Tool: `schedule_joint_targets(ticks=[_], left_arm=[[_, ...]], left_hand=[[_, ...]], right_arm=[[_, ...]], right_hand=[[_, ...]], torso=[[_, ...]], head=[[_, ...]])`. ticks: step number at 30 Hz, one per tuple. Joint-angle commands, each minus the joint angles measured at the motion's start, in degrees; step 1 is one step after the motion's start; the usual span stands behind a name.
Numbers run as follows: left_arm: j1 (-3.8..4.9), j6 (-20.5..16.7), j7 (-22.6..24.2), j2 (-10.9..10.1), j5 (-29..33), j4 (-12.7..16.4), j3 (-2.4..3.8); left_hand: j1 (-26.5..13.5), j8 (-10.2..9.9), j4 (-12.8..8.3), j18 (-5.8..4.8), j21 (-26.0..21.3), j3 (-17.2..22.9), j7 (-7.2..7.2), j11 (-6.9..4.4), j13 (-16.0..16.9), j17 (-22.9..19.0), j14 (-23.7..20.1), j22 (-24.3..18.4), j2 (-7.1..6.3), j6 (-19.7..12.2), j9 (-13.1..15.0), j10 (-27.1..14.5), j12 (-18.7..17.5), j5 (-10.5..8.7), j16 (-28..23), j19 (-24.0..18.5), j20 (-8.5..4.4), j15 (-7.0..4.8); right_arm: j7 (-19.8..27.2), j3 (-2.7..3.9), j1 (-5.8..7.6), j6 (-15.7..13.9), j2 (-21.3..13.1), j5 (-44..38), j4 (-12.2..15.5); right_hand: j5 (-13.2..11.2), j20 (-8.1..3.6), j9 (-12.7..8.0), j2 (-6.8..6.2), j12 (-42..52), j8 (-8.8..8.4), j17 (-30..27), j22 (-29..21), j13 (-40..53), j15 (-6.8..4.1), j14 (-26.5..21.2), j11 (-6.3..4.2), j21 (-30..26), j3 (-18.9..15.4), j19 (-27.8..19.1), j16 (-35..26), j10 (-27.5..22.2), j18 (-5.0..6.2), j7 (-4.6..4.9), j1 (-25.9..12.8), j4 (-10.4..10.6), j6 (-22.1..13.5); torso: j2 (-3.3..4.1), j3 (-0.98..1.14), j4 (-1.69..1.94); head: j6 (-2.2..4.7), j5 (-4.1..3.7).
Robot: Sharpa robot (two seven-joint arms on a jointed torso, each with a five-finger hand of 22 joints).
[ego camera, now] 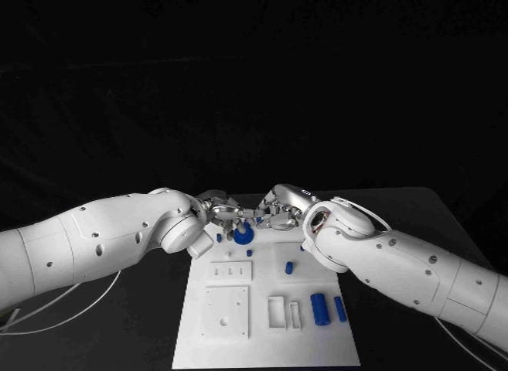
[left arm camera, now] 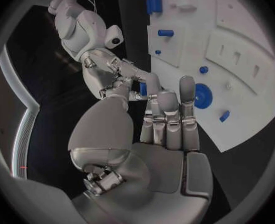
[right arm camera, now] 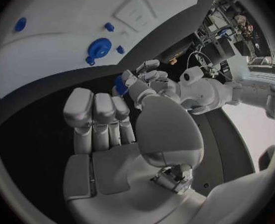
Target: Assemble the parts on the task board
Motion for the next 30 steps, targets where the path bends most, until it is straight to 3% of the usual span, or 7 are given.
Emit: schedule_joint_targets(ticks=[1, 7, 30], left_arm=[[0.07, 1.13, -0.42, 0.07, -1.67, 0.06, 0.03], [0.06, 1.36, -0.67, 0.18, -2.0, 0.01, 0.03], [-0.04, 0.14, -1.3, 1.03, -3.24, -0.98, 0.02]], left_hand=[[0.12, -0.32, 0.16, 0.0, -0.43, 0.06, 0.04, 0.03, -0.1, -0.11, -0.26, 0.15, -0.33, -0.64, 0.02, -0.11, -0.22, -0.15, -0.03, -0.06, 0.32, 0.08], [0.2, -0.3, -0.25, 0.0, -0.93, 0.03, 0.07, 0.08, -0.3, -0.48, -0.31, 0.5, 0.07, -0.64, -0.03, -0.22, -0.44, -0.17, -0.23, 0.06, 0.38, 0.12], [0.36, -0.29, -0.98, -0.05, -2.17, 0.04, 0.07, 0.08, -0.4, -1.0, -0.38, 2.15, 1.08, -0.66, -0.09, -0.22, -0.42, -0.9, 0.04, 0.45, 0.36, 0.12]], right_arm=[[-0.42, -0.03, 0.02, 1.74, 0.01, -0.78, 0.23], [-0.58, -0.05, 0.02, 2.1, 0.0, -0.8, 0.46], [-1.12, -0.06, 0.02, 2.33, 0.34, -1.13, 1.1]], right_hand=[[-0.09, -0.03, 0.16, 0.01, -0.32, 0.18, 0.05, 6.98, 0.06, -0.04, 0.12, -0.27, -0.09, 0.34, 0.35, -0.23, 0.01, -0.72, -0.8, 0.2, -0.03, 2.17], [-0.09, -0.02, 0.15, 0.0, -0.34, 0.19, 0.03, 6.99, 0.06, -0.03, 0.11, -0.28, -0.06, 0.33, 0.35, -0.27, -0.01, -0.72, -0.79, 0.19, -0.03, 2.11], [-0.07, 0.02, 0.16, 0.04, -0.3, 0.18, 0.08, 7.05, 0.09, -0.01, 0.16, -0.32, 0.14, 0.31, 0.45, -0.27, 0.02, -0.69, -0.79, 0.18, -0.03, 2.09]], torso=[[0.03, -0.05, -0.01], [0.01, 0.04, 0.05], [0.02, 0.01, 0.0]], head=[[0.01, -0.03], [-0.09, -0.01], [-0.19, 0.06]])
